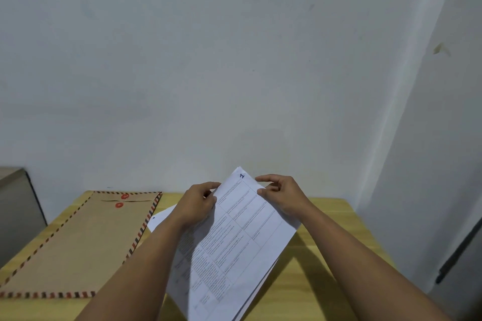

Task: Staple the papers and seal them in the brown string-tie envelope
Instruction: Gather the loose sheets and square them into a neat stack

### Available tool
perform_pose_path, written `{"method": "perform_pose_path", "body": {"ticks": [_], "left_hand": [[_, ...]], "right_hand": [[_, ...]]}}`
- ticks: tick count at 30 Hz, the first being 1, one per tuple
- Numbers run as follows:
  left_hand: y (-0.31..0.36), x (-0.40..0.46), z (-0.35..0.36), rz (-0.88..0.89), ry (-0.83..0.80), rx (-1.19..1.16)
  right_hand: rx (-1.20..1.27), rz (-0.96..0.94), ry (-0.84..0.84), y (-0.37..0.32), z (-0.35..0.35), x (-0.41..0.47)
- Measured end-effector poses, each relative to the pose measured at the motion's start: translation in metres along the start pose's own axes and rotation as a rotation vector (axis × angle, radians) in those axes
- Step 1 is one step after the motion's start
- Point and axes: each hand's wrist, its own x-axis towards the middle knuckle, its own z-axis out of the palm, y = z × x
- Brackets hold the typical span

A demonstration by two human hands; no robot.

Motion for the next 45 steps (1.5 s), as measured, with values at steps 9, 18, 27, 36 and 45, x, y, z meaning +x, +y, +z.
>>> {"method": "perform_pose_path", "body": {"ticks": [9,18,27,36,45], "left_hand": [[-0.024,0.005,0.004,0.023,-0.055,-0.05],[-0.071,0.012,0.0,-0.004,-0.034,0.009],[-0.141,0.02,-0.028,-0.118,0.068,-0.098],[-0.167,0.022,-0.044,-0.175,0.147,-0.183],[-0.171,0.019,-0.039,-0.227,0.141,-0.217]], "right_hand": [[0.067,0.026,-0.033,0.021,0.022,0.014],[0.11,0.141,-0.047,0.039,0.065,0.056],[-0.345,0.271,-0.118,0.079,0.117,0.13],[-0.624,0.223,-0.233,0.08,0.167,0.169],[-0.73,0.44,-0.151,0.077,0.177,0.17]]}}
